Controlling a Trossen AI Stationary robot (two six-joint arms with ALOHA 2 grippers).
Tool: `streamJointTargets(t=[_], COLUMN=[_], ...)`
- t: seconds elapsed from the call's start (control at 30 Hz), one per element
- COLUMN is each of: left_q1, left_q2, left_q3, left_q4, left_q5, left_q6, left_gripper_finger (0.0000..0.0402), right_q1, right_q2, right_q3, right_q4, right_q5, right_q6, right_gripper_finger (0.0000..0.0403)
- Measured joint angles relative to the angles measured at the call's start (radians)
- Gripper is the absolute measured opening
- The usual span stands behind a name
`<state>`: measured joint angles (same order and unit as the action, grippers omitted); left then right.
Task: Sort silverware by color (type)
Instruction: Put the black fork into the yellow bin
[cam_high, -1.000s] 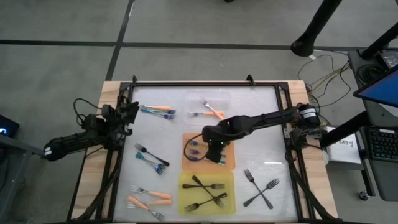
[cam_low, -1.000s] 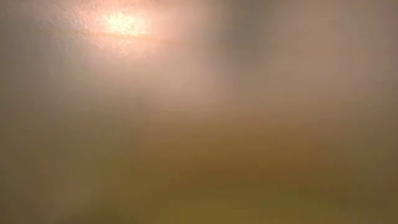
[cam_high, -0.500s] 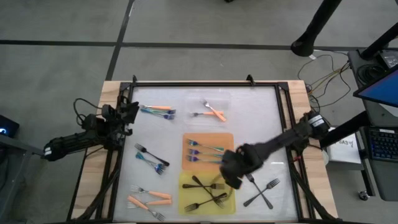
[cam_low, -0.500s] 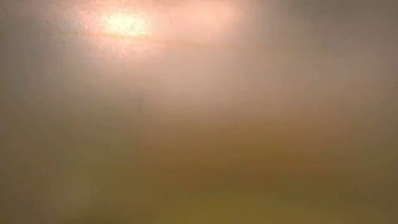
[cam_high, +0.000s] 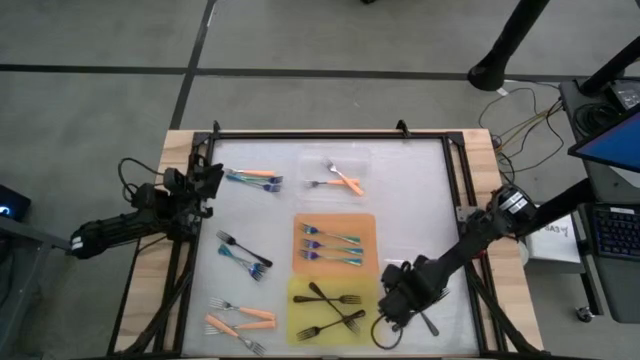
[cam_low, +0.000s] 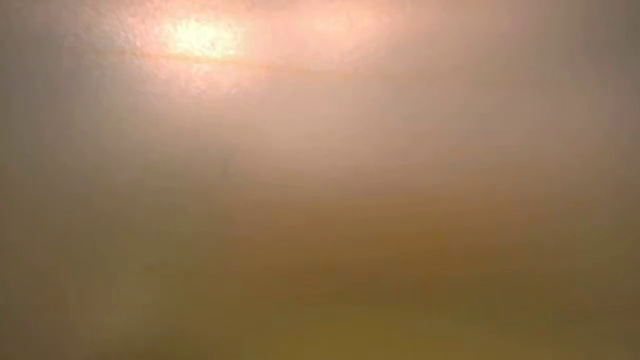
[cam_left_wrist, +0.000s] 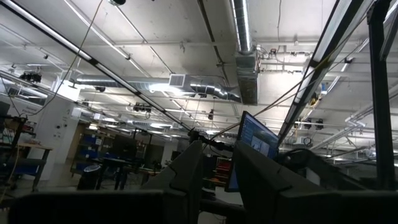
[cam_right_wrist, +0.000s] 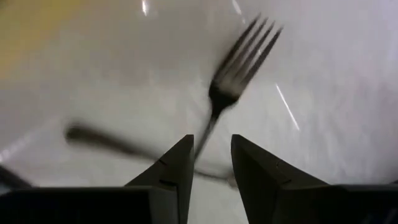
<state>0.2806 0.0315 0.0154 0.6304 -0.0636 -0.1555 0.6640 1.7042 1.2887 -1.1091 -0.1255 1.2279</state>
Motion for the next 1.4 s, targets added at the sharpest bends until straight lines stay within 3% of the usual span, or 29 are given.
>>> streamJointTargets(t=[0.3, 0.37, 0.97, 1.4], left_q1=[0.000, 0.000, 0.000, 0.000], left_q2=[0.000, 0.000, 0.000, 0.000], left_q3=[0.000, 0.000, 0.000, 0.000], left_q4=[-0.003, -0.004, -0.003, -0.004], left_q5=[0.000, 0.000, 0.000, 0.000], left_q6=[0.000, 0.000, 0.000, 0.000], left_gripper_finger=[0.0075, 0.0075, 0.0075, 0.0075], right_q1=[0.089, 0.099, 0.144, 0.153], right_q2=[0.000, 0.000, 0.002, -0.003], right_q3=[-0.014, -0.029, -0.178, -0.253], right_q4=[0.049, 0.051, 0.349, 0.380], right_q5=[0.050, 0.047, -0.009, 0.021], right_q6=[-0.592, -0.657, -0.664, -0.664], right_gripper_finger=[0.0082, 0.0079, 0.0080, 0.0073])
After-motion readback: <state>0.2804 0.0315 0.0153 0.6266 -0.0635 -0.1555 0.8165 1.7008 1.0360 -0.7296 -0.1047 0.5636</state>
